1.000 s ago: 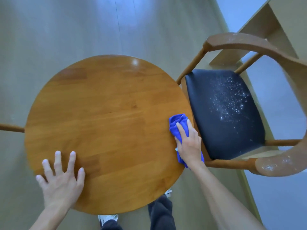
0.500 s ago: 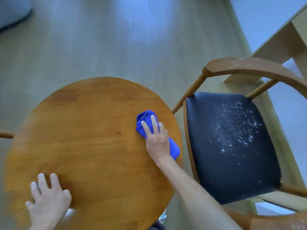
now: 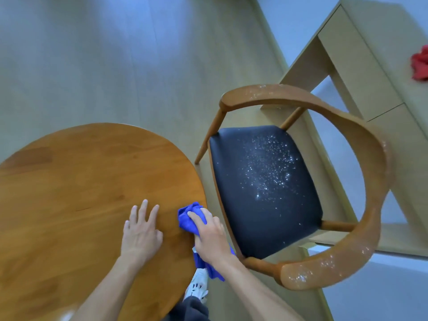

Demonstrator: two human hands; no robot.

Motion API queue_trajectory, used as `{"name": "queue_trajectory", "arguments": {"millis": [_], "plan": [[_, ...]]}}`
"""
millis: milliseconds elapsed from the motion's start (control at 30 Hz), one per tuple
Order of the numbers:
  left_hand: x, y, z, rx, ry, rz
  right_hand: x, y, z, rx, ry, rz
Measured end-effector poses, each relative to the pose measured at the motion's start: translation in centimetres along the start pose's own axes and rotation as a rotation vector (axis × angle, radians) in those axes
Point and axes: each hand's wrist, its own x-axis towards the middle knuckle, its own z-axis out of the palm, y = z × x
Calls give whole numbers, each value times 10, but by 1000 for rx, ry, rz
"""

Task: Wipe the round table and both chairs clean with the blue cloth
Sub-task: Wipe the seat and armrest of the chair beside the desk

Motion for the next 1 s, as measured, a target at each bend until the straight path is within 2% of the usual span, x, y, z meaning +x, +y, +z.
{"name": "queue_trajectory", "arguments": {"millis": [267, 500, 633, 833, 1000], "plan": [[26, 74, -29, 73, -42, 162, -2, 79, -115, 56, 118, 216], [65, 162, -46, 62, 24, 255, 32, 134, -163, 54, 218, 221], [90, 207, -33, 63, 42, 213, 72, 177, -161, 25, 226, 166], [124, 271, 7, 58, 40, 36, 136, 243, -148, 104, 248, 118], [128, 275, 47, 42, 44, -15, 183, 234, -124, 126, 184, -12]]}}
